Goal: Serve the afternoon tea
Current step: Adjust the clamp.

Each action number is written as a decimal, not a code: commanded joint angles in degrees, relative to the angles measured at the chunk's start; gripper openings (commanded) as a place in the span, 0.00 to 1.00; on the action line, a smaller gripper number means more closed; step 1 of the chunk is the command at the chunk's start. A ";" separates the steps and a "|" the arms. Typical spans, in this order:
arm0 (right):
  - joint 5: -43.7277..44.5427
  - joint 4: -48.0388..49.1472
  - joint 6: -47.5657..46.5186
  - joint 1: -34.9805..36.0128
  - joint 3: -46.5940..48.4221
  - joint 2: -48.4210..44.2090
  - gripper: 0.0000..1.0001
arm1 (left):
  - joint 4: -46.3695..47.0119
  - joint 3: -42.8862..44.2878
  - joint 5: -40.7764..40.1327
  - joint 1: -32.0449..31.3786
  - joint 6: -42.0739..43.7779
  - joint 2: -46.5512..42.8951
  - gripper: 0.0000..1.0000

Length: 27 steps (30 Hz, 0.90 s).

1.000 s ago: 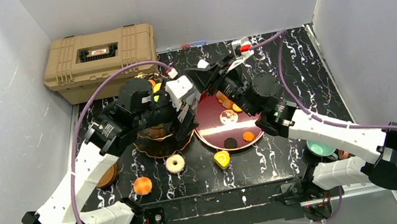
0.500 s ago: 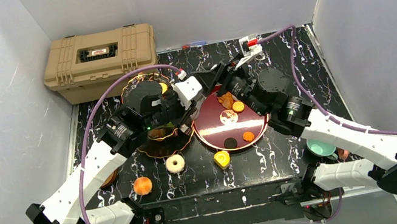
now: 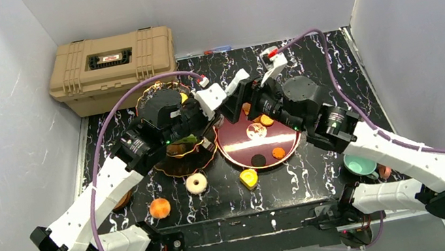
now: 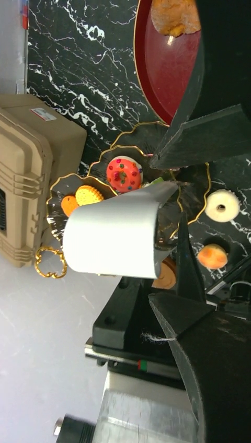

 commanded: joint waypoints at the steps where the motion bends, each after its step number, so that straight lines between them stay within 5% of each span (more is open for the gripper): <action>1: -2.40 -0.87 -0.78 0.11 3.12 1.31 0.92 | 1.62 2.35 0.51 -0.17 0.59 -0.44 0.00; 15: -2.88 6.90 -1.95 -0.51 2.56 3.62 0.45 | -0.11 1.49 4.92 -0.28 1.76 -1.88 0.00; 16: -2.89 6.78 -2.34 -0.51 2.37 3.69 0.40 | -0.15 1.94 4.67 -0.31 1.74 -1.74 0.05; 18: -1.50 6.35 -3.44 -0.51 1.81 2.97 0.32 | -1.06 3.63 4.05 -0.28 1.19 -1.52 0.36; 24: 5.72 3.19 -10.26 -0.68 0.66 -0.02 0.29 | -7.99 9.89 1.87 -0.25 -0.66 -1.58 0.96; 27: 8.83 2.25 -13.80 -0.85 0.18 -1.00 0.29 | -10.87 13.57 -2.31 -0.12 -1.65 -1.98 0.98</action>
